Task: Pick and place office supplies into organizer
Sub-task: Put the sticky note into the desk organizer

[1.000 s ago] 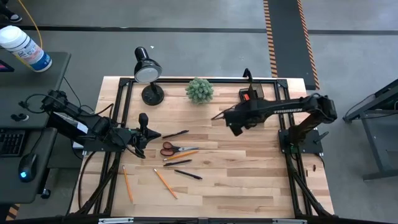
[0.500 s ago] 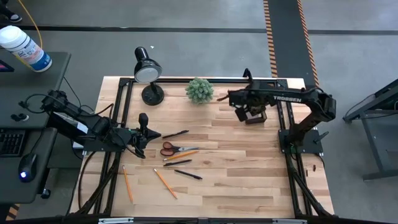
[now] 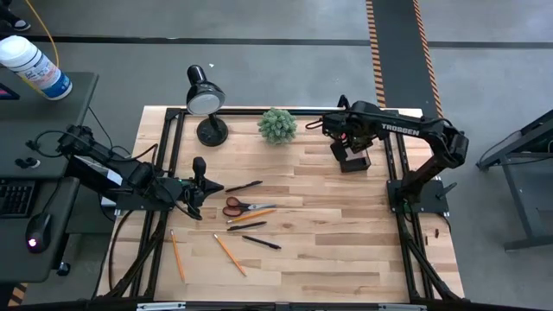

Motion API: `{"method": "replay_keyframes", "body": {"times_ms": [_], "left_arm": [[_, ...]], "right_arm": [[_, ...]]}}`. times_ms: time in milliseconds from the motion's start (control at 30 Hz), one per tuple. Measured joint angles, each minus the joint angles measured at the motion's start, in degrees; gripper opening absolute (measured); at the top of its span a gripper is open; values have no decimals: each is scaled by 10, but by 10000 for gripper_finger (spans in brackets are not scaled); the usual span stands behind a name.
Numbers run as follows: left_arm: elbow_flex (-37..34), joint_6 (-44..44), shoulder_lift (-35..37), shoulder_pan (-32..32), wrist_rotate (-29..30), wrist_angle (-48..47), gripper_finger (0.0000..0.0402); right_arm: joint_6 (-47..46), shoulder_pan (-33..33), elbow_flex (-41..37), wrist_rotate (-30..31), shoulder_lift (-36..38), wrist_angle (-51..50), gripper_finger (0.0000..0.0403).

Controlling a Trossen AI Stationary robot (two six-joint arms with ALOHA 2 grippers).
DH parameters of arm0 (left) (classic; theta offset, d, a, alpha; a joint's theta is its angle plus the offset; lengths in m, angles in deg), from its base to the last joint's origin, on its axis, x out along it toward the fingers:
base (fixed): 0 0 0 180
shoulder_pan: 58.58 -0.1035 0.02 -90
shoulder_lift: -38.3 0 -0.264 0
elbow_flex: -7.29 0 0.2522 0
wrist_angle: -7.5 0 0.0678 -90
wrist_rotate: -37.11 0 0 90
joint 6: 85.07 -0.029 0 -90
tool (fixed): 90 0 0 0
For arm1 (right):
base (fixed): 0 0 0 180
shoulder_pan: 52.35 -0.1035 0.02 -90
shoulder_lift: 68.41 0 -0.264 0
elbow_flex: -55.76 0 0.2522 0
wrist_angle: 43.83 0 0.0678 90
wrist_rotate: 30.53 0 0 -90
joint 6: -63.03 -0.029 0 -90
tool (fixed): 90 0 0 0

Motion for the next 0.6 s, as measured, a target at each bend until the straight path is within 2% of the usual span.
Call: {"method": "replay_keyframes", "body": {"times_ms": [300,600], "left_arm": [[0,0,0,0,0,0,1],[0,0,0,0,0,0,1]], "right_arm": [[0,0,0,-10,-42,4,0],[11,15,0,10,-86,0,0]]}}
